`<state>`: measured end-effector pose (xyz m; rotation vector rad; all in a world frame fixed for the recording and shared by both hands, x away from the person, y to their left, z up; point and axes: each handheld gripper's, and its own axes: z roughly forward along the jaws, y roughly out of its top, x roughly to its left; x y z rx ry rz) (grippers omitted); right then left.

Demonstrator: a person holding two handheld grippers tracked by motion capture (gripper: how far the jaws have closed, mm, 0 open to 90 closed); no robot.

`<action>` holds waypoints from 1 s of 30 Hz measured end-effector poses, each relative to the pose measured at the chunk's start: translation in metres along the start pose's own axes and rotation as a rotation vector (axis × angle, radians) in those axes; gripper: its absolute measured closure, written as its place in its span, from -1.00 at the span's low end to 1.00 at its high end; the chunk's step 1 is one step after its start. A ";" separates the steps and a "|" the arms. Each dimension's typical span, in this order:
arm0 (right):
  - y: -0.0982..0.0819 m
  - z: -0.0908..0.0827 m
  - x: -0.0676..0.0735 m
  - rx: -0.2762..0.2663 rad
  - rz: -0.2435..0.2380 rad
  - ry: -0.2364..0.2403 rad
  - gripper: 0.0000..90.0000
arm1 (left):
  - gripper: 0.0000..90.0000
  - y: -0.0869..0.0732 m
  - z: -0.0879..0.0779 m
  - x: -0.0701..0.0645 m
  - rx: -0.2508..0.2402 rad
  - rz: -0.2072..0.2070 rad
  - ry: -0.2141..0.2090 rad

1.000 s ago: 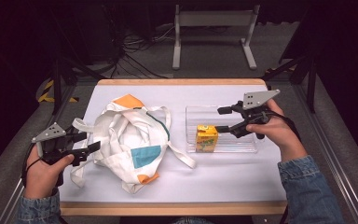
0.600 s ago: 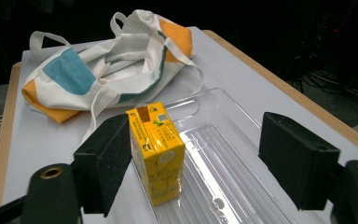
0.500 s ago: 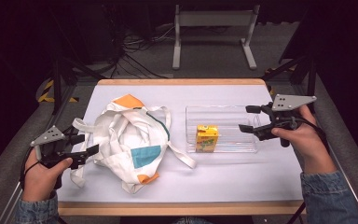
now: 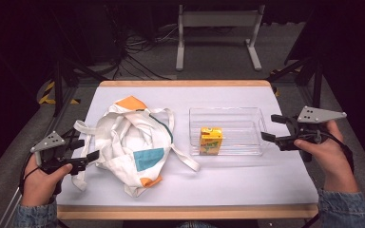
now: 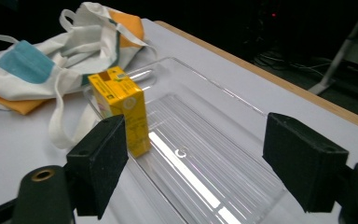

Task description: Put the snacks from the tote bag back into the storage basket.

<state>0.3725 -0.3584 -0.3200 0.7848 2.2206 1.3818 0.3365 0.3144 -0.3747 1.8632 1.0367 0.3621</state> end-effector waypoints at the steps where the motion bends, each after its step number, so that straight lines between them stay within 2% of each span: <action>1: -0.002 -0.001 0.000 -0.004 0.009 -0.011 -0.51 | -0.51 -0.001 0.000 0.001 0.002 -0.005 0.004; 6: -0.020 -0.001 0.000 -0.016 0.045 -0.033 -0.52 | -0.51 -0.005 0.002 0.004 -0.001 0.007 -0.002; 9: -0.029 0.000 -0.002 -0.027 0.058 -0.059 -0.52 | -0.51 -0.008 0.003 0.006 -0.021 0.010 -0.009; 11: -0.035 0.001 -0.001 -0.031 0.069 -0.068 -0.52 | -0.51 -0.012 0.004 0.007 -0.036 -0.004 -0.015; 19: -0.063 0.004 -0.001 -0.048 0.107 -0.119 -0.56 | -0.51 -0.019 0.007 0.010 -0.028 -0.013 -0.023; 22: -0.073 0.004 -0.001 -0.061 0.130 -0.113 -0.57 | -0.51 -0.022 0.010 0.013 -0.044 -0.033 -0.046; 25: -0.081 0.004 0.000 -0.067 0.137 -0.119 -0.57 | -0.52 -0.027 0.013 0.015 -0.048 -0.020 -0.070; 27: -0.086 0.004 0.001 -0.064 0.141 -0.127 -0.57 | -0.52 -0.030 0.013 0.016 -0.059 -0.025 -0.084; 30: -0.095 0.005 0.000 -0.070 0.148 -0.131 -0.57 | -0.53 -0.032 0.015 0.018 -0.070 -0.018 -0.088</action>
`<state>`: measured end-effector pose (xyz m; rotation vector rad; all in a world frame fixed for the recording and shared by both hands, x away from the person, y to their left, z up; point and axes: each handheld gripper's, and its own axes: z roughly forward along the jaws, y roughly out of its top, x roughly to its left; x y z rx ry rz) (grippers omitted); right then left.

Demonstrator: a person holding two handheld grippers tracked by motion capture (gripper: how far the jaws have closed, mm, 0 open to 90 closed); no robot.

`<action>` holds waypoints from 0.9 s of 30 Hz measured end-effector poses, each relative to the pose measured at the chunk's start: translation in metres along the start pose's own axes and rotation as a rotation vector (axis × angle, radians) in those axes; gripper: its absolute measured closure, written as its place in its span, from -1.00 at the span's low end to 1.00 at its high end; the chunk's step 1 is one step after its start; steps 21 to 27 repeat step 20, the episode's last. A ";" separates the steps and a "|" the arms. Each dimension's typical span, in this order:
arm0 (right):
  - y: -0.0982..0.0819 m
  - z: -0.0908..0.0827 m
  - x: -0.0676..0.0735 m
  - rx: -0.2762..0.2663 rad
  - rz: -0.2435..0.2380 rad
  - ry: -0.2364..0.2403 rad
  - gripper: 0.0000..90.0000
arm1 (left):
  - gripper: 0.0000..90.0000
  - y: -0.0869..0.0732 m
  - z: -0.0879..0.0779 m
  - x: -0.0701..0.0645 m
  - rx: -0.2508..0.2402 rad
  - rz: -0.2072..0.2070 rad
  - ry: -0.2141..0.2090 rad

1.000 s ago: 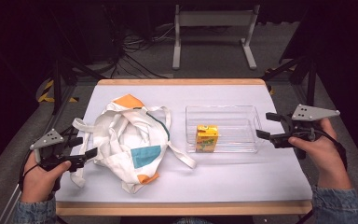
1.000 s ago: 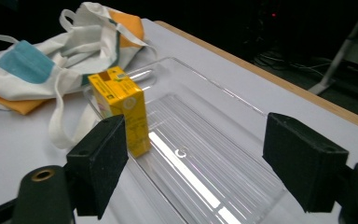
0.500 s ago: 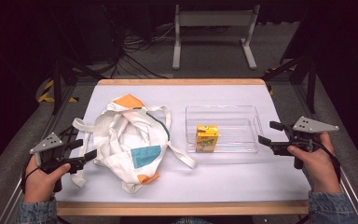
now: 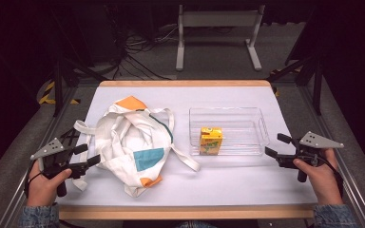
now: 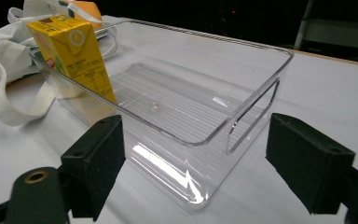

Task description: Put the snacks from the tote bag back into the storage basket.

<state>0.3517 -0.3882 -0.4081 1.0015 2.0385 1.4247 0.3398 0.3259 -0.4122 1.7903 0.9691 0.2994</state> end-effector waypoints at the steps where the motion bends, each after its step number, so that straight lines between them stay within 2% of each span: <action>1: 0.000 0.000 0.000 0.000 0.000 0.000 -0.57 | -0.53 0.000 0.000 0.000 0.000 0.000 0.000; 3: -0.012 0.004 -0.004 0.014 0.031 -0.021 -0.57 | -0.54 -0.002 0.001 0.001 0.002 0.001 0.001; 5: -0.018 0.005 -0.006 0.034 0.039 -0.030 -0.57 | -0.55 -0.006 0.002 0.000 0.003 -0.011 0.003; 11: -0.026 0.009 -0.006 0.066 0.040 -0.029 -0.57 | -0.58 -0.017 0.004 0.000 0.004 -0.011 0.023; 14: -0.027 0.011 -0.006 0.086 0.046 -0.039 -0.57 | -0.59 -0.019 0.006 0.000 0.021 -0.006 0.036; 15: -0.027 0.012 -0.007 0.092 0.050 -0.048 -0.57 | -0.60 -0.021 0.008 0.001 0.041 0.007 0.044; 17: -0.027 0.012 -0.007 0.100 0.056 -0.042 -0.57 | -0.60 -0.022 0.009 0.001 0.053 0.008 0.045; 27: -0.027 0.012 -0.008 0.089 0.057 -0.044 -0.57 | -0.62 -0.021 0.009 0.001 0.052 0.013 0.041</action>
